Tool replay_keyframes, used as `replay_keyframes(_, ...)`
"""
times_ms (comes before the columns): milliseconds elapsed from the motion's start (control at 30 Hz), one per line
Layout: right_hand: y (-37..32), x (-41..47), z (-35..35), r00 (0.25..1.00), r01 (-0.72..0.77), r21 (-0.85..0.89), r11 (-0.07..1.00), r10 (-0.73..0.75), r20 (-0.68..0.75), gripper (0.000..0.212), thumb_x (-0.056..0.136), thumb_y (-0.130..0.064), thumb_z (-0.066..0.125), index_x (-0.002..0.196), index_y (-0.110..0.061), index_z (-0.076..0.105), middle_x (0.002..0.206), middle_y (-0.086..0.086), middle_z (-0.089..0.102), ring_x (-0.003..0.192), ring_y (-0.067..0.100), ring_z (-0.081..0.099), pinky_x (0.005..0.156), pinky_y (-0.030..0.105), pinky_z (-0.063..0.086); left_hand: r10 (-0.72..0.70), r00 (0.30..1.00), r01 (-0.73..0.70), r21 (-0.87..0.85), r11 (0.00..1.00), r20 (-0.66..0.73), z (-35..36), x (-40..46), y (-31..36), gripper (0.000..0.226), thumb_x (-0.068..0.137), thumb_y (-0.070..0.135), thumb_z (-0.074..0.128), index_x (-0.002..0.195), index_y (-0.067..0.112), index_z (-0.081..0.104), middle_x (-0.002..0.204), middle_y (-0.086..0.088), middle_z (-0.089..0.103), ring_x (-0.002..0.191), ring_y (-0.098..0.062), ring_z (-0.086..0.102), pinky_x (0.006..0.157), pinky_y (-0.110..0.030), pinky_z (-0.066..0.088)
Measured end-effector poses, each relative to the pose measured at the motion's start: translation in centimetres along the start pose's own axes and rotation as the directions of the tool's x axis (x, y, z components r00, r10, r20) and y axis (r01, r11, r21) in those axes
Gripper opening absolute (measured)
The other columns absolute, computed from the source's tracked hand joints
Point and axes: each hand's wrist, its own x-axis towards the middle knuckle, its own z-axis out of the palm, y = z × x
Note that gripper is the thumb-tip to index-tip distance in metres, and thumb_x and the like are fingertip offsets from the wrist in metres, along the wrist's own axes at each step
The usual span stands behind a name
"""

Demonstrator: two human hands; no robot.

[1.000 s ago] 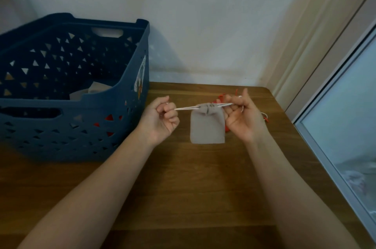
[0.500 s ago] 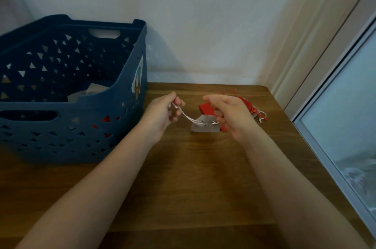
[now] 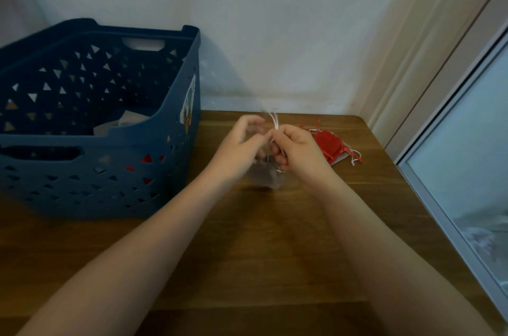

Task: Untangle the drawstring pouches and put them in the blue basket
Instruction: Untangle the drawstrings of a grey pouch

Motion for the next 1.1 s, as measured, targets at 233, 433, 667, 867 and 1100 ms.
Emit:
replay_keyframes(233,-0.2,0.0,0.1,1.0,0.027,0.095,0.995,-0.026,-0.006,0.023,0.097,-0.007,0.044,0.082,-0.011,0.062,0.058,0.001,0.042,0.039,0.0,0.035,0.039,0.012,0.029,-0.035,0.995,0.024,0.106,0.994,0.097,0.4,-0.2,-1.4,0.017,0.092,0.023,0.056,0.077,0.021,0.062,0.064,0.01,0.059,0.055,0.003,0.052,0.06,-0.022,0.042)
replay_keyframes(433,0.5,0.4,-0.3,0.997,0.014,0.248,0.969,0.006,-0.08,0.023,0.095,-0.003,0.044,0.097,-0.013,0.065,0.056,-0.003,0.046,0.041,0.003,0.034,0.038,0.013,0.027,-0.197,0.979,0.201,-0.133,0.97,0.047,0.1,-0.3,-1.6,0.026,0.097,0.028,0.046,0.085,0.014,0.063,0.06,0.007,0.052,0.049,-0.005,0.042,0.054,-0.02,0.036)
replay_keyframes(667,1.9,0.6,-0.9,0.968,-0.131,0.287,0.949,0.185,-0.169,0.02,0.093,0.0,0.044,0.095,-0.017,0.054,0.062,0.0,0.05,0.046,0.008,0.041,0.042,0.019,0.032,-0.371,0.89,0.454,-0.603,0.656,0.267,-0.4,-0.3,-1.6,0.025,0.097,0.027,0.042,0.078,0.014,0.051,0.065,0.002,0.052,0.045,-0.006,0.032,0.039,-0.015,0.026)
replay_keyframes(867,0.9,0.8,-1.0,1.0,0.001,0.238,0.971,-0.004,0.011,0.031,0.094,0.001,0.041,0.086,-0.016,0.066,0.073,-0.002,0.064,0.071,0.008,0.059,0.07,0.022,0.046,-0.19,0.982,0.182,0.291,0.939,0.002,0.4,0.1,-1.9,0.031,0.096,0.023,0.043,0.066,0.019,0.047,0.064,0.003,0.044,0.056,-0.011,0.042,0.054,-0.024,0.035)
replay_keyframes(1100,-0.4,0.0,0.4,0.969,0.154,0.007,0.988,-0.153,0.195,0.032,0.095,0.0,0.042,0.104,-0.02,0.066,0.097,-0.005,0.07,0.087,0.001,0.065,0.076,0.02,0.051,0.05,0.987,-0.137,0.646,0.751,0.151,0.3,-0.3,-2.9,0.026,0.097,0.029,0.041,0.079,0.018,0.055,0.069,-0.003,0.058,0.057,-0.015,0.054,0.051,-0.024,0.039)
